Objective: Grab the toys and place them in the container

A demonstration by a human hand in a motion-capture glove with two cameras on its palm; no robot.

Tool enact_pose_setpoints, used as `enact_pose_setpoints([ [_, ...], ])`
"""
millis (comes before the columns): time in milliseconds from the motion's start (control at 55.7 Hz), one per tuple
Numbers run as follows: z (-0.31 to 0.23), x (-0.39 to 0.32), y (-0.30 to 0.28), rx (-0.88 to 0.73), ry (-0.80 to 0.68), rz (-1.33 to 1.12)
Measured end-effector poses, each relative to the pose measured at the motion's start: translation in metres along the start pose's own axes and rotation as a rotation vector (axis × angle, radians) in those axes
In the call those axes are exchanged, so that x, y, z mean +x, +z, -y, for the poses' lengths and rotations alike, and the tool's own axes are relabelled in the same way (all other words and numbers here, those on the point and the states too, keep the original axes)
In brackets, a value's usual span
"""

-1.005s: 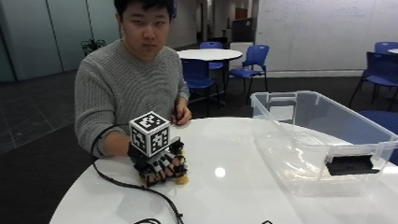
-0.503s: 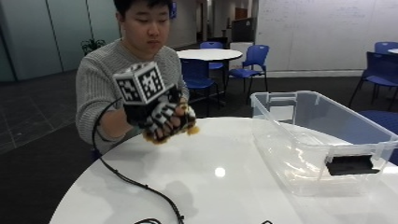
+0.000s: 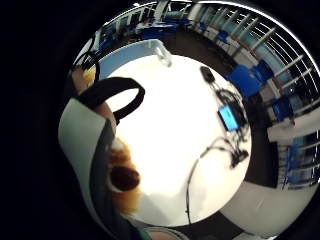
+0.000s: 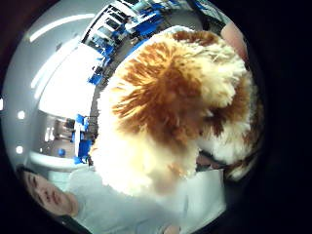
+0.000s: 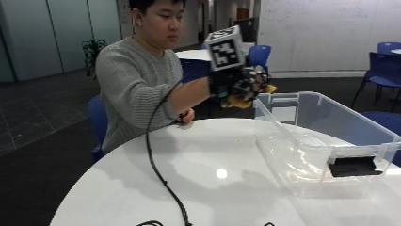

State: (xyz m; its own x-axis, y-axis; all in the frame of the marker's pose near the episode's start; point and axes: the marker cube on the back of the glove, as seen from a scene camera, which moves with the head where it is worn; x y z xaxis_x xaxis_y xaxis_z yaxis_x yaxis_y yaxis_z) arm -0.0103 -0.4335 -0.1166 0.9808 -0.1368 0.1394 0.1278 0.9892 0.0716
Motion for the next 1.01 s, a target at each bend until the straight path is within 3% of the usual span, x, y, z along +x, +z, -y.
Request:
enact_pose_setpoints([
  [162, 0.116, -0.089, 0.077, -0.061, -0.089, -0.025],
  [323, 0.175, -0.136, 0.127, -0.161, -0.092, -0.086],
  [520, 0.188, -0.125, 0.183, -0.274, -0.023, -0.153],
  [682, 0.177, -0.103, 0.222, -0.549, 0.060, -0.190],
  [1005, 0.170, -0.101, 0.217, -0.531, 0.039, -0.179],
])
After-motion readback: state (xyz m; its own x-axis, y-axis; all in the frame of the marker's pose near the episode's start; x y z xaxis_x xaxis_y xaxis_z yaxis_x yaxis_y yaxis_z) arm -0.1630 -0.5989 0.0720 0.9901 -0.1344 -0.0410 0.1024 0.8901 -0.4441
